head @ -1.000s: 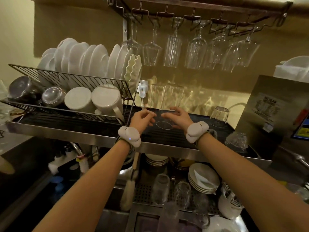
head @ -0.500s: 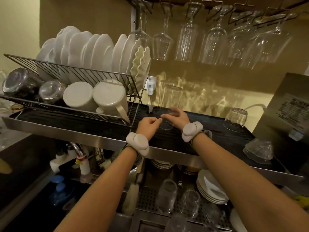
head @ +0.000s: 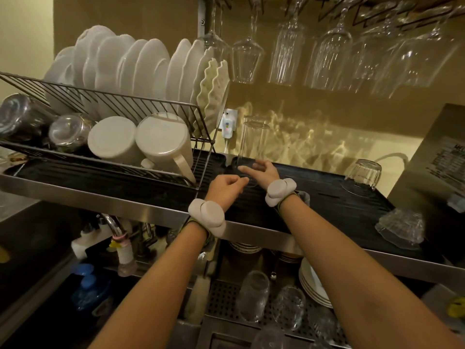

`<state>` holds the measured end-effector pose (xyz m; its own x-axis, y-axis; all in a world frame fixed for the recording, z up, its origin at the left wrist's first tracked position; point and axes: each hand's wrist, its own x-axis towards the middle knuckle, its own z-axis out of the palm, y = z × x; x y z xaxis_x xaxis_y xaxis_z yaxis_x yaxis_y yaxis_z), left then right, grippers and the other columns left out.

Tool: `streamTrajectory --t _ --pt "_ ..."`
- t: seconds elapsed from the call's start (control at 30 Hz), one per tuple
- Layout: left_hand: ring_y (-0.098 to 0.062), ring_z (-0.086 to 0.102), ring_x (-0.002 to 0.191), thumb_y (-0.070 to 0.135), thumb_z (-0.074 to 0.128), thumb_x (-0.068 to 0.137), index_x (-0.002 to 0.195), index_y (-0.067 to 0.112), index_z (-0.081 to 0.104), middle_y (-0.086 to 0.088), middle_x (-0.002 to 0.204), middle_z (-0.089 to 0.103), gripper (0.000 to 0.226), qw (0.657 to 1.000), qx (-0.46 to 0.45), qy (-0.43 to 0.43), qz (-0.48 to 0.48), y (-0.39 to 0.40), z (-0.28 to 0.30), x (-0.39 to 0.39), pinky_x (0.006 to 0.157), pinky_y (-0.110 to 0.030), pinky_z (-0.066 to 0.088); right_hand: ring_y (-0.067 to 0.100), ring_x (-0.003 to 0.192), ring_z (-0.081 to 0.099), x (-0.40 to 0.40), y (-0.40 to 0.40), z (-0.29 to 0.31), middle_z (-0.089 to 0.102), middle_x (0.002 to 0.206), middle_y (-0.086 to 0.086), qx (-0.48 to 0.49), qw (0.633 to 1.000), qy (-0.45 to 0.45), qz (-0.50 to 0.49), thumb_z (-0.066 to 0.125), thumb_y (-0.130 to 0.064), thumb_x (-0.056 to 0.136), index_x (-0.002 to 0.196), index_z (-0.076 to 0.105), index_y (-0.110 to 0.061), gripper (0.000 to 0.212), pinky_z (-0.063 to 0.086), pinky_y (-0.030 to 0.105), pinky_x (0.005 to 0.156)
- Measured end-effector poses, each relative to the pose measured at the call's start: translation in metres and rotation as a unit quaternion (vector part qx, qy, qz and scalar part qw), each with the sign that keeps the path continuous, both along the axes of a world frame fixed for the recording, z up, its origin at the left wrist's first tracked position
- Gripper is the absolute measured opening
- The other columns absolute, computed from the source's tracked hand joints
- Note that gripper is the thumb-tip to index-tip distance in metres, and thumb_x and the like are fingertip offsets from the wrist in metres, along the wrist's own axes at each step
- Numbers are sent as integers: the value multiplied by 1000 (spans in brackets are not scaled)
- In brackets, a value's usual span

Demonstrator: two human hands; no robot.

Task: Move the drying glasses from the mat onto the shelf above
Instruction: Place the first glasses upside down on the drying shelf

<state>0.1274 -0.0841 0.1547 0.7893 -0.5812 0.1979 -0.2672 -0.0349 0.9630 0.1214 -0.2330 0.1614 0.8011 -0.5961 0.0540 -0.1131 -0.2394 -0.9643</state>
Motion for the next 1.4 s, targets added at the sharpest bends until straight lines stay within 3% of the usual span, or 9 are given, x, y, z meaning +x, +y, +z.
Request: streamTrajectory --t 0.63,0.9,1.03,1.13,1.23,1.4 --pt "-9 30 40 25 53 90 49 17 42 10 30 35 43 1000 2 2 -2 1 1 0 48 -25 25 25 121 52 7 -7 2 51 133 14 -8 1000 20 4 79 -32 72 135 41 -9 77 44 37 104" --pt "-7 34 39 26 52 92 50 17 44 11 29 37 43 1000 6 3 2 3 3 -1 48 -24 25 34 133 40 -2 -6 9 38 146 22 -28 996 87 -3 79 -31 71 143 26 4 96 36 38 110" --pt "-10 32 44 25 53 91 50 16 43 10 35 36 43 1000 4 -7 1 5 5 -4 49 -23 27 32 139 33 -16 -1 14 29 151 21 4 993 114 4 78 -25 74 147 10 6 105 36 34 102" --pt "-11 36 47 23 54 90 51 15 44 4 46 40 41 999 -12 -37 19 5 5 -11 53 -24 31 31 139 33 -28 7 15 33 150 19 40 993 108 2 77 -20 76 149 16 0 97 34 37 110" --pt "-11 37 47 23 53 91 51 15 45 6 44 41 41 997 -55 -37 27 9 6 -25 52 -25 32 29 135 38 -47 19 19 39 146 16 54 992 111 2 74 -16 78 147 24 -5 86 39 37 110" --pt "-13 33 41 24 52 92 53 15 42 -1 48 36 42 992 -113 -13 60 21 2 -46 40 -21 30 31 124 54 -78 51 29 58 130 18 84 994 68 11 62 -5 87 132 50 -3 46 44 40 106"
